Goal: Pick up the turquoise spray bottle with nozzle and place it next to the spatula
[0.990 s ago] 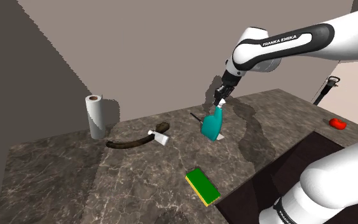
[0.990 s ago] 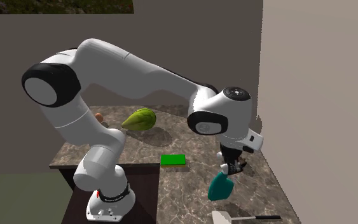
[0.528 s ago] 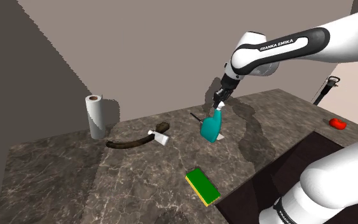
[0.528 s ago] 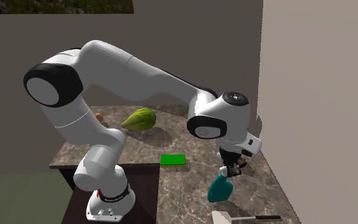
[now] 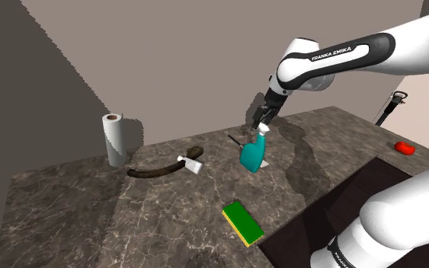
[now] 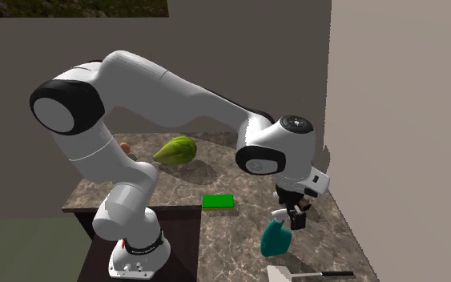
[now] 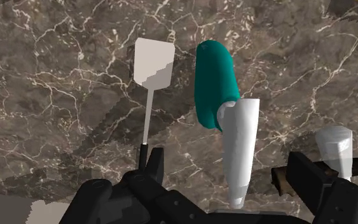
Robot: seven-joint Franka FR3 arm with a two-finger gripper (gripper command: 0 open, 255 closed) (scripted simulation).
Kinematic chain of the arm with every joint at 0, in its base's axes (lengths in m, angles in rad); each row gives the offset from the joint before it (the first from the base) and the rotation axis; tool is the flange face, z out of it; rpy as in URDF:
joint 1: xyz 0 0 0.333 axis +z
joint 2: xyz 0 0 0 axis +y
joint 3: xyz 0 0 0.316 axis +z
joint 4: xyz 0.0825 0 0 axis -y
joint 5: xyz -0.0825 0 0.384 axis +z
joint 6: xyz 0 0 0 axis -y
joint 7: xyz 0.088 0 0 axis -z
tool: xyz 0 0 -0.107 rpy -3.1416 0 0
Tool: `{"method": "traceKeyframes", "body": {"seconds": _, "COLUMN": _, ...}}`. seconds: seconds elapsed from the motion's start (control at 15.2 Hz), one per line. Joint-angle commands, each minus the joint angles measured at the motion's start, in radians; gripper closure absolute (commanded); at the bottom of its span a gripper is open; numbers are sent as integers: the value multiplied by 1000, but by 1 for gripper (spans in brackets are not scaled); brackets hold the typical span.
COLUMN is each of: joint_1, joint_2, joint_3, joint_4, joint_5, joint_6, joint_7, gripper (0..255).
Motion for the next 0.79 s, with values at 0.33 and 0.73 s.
{"method": "traceKeyframes", "body": {"seconds": 0.33, "joint_1": -4, "joint_2": -64, "joint_3": -7, "joint_4": 71, "joint_5": -5, "joint_6": -135, "joint_7": 1, "gripper": 0}}
{"method": "traceKeyframes", "body": {"seconds": 0.73, "joint_1": -4, "joint_2": -63, "joint_3": -7, "joint_4": 71, "joint_5": -5, "joint_6": -135, "joint_7": 1, "gripper": 0}}
